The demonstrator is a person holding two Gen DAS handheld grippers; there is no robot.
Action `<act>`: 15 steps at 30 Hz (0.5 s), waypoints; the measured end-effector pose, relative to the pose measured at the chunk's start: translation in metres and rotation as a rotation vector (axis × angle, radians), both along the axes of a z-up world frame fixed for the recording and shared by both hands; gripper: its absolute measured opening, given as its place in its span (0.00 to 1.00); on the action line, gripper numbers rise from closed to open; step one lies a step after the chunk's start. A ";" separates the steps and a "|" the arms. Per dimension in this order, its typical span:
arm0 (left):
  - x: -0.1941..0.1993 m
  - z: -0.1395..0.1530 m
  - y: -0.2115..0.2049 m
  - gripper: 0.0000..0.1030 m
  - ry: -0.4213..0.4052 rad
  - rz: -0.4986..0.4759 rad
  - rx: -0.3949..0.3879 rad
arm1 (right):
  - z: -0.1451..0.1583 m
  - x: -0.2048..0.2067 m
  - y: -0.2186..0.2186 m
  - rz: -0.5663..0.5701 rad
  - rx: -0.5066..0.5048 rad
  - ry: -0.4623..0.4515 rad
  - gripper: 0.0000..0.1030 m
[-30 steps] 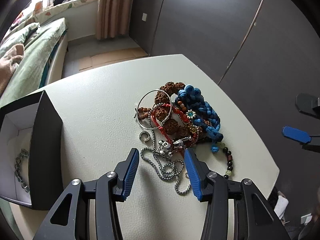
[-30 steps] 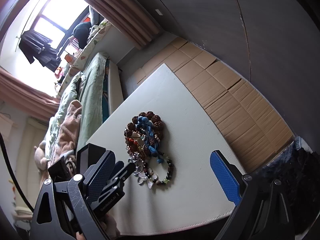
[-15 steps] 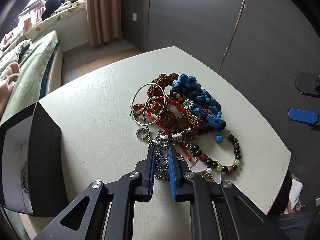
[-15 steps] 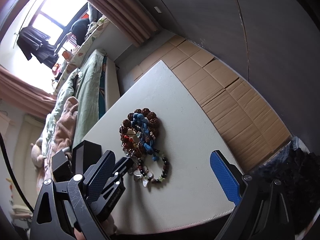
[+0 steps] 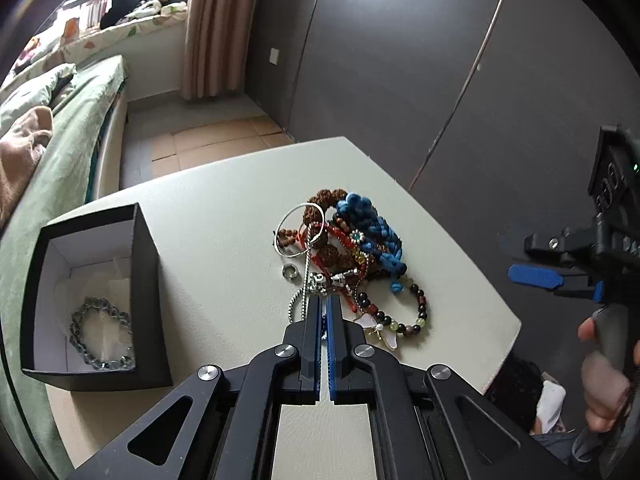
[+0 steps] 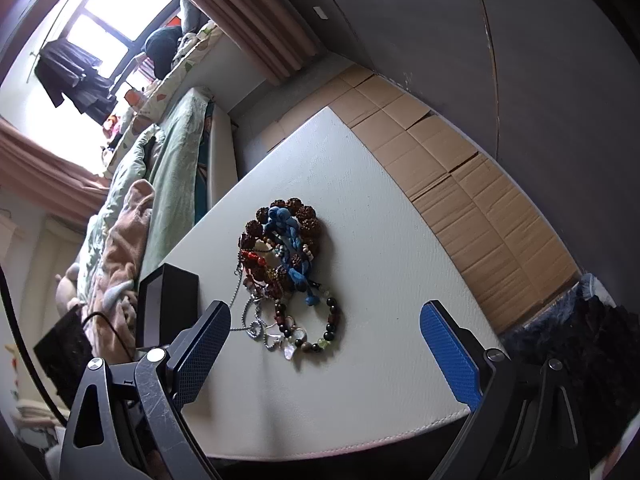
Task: Organize jewelry
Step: 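Grasp the silver chain necklace with the left tool and lift it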
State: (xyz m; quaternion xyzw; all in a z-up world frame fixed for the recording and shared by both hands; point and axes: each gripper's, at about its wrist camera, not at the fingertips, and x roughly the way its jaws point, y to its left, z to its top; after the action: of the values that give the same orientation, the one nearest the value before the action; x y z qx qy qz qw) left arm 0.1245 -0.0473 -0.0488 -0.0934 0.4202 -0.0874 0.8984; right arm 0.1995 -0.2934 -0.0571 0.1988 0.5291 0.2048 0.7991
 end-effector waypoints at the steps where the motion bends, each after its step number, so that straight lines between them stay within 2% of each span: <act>1: -0.003 0.006 0.004 0.01 -0.014 0.010 -0.013 | -0.001 -0.001 0.000 0.001 -0.001 0.003 0.93; 8: -0.022 0.052 0.027 0.01 -0.144 0.058 -0.087 | -0.007 0.000 0.004 -0.002 -0.021 0.015 0.93; 15: -0.031 0.095 0.036 0.01 -0.246 0.106 -0.112 | -0.021 0.007 0.018 0.020 -0.021 0.064 0.93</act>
State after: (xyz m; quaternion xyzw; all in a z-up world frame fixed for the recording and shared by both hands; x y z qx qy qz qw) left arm 0.0933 -0.0111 0.0466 -0.1539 0.2958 -0.0741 0.9399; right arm 0.2070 -0.2753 -0.0782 0.1913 0.5583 0.2008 0.7819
